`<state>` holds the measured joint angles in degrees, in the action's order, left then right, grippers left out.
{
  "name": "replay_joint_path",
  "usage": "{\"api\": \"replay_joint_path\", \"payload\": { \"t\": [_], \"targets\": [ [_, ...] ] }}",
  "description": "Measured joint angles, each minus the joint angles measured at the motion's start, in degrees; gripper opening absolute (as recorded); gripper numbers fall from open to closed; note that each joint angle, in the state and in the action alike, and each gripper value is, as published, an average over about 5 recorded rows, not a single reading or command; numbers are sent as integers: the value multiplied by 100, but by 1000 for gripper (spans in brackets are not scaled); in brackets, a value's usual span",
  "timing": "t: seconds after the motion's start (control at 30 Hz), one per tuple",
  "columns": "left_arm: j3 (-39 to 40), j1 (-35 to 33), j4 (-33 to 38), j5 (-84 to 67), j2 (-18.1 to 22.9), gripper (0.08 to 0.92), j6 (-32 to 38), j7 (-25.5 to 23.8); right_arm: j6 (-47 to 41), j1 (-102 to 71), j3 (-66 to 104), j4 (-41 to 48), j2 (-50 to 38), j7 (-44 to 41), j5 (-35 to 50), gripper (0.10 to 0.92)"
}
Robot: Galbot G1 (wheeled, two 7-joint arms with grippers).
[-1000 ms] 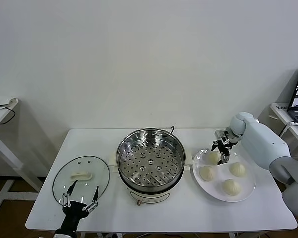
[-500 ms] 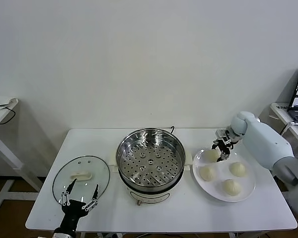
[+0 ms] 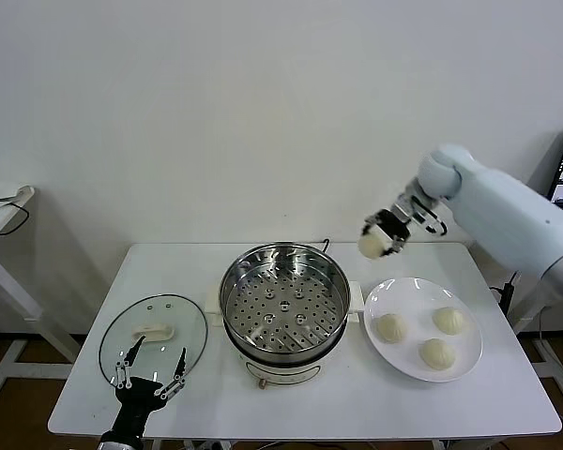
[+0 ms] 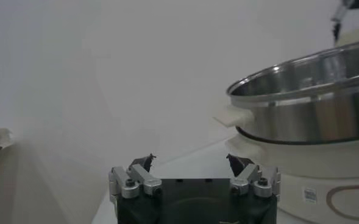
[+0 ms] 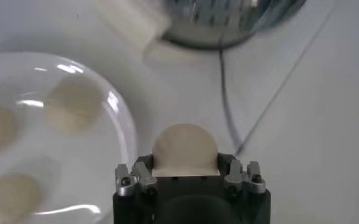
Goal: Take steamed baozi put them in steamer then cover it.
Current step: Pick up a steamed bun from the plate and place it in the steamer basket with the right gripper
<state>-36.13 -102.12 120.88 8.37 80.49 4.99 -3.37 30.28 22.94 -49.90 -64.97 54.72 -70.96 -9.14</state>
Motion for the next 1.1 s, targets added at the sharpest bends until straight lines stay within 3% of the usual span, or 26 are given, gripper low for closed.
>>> {"api": "replay_joint_path", "payload": {
  "t": [0.43,1.1],
  "targets": [
    [-33,-32,17,-3,4,823,25,7,693,313,-567,-554,816,-40,-187,679],
    [-70,-24,-74,-19,9,823,73,18,1121,-285,-594,136,1852,112,-1182,687]
  ]
}}
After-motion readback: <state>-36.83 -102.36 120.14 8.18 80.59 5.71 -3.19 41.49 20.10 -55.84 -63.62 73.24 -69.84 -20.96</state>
